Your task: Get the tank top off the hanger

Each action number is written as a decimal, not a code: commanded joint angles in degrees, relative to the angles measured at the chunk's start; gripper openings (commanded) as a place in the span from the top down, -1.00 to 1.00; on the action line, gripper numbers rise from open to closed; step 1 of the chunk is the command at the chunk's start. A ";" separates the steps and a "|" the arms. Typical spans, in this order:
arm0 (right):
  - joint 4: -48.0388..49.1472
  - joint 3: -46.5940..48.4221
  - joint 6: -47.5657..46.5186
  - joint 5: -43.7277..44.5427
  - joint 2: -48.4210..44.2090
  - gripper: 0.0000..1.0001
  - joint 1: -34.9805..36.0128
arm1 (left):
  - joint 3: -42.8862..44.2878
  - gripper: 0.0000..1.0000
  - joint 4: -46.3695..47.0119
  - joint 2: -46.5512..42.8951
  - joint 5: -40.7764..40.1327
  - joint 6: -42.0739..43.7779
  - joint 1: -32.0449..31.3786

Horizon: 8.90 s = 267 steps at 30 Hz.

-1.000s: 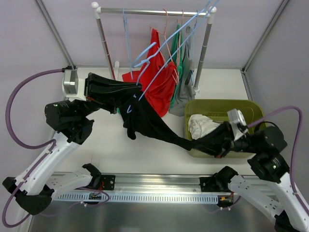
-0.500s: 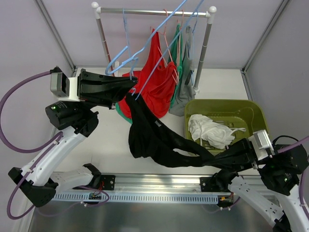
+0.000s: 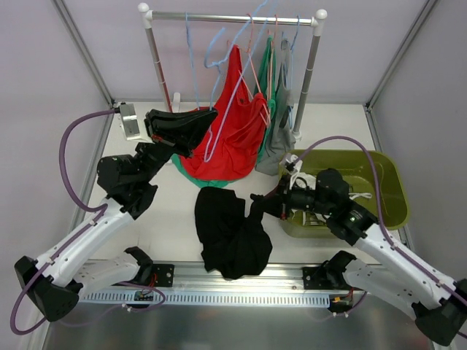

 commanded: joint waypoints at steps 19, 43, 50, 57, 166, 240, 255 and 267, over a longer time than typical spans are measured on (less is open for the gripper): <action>9.58 -4.10 4.65 16.16 13.99 -0.99 9.86 | 7.23 1.00 -44.16 0.52 -40.45 -5.56 -0.48; 5.97 -9.20 4.56 19.14 3.27 -0.99 9.94 | 40.40 1.00 -55.24 34.64 -35.17 -13.55 12.71; 5.97 -9.46 4.83 23.45 3.97 -0.99 9.94 | 31.34 0.92 -54.80 27.88 -37.72 -15.93 12.62; 5.97 -5.52 6.15 19.59 13.88 -0.99 10.12 | 31.95 -0.26 -53.83 21.37 -33.50 -10.93 12.71; -31.47 5.48 -0.35 25.92 -22.30 -0.99 -15.90 | 84.16 -0.19 -80.29 61.97 -37.90 -1.60 1.55; 0.17 33.08 -20.66 48.22 20.93 0.46 20.14 | 12.18 1.00 -77.83 -24.69 14.67 -4.15 1.28; -4.48 28.07 -20.13 62.73 11.45 0.99 11.54 | 7.69 1.00 -78.62 -24.07 21.15 -0.90 1.28; -8.00 21.39 -13.19 44.25 7.05 0.99 5.20 | 12.79 1.00 -75.38 -24.17 24.24 -1.16 1.28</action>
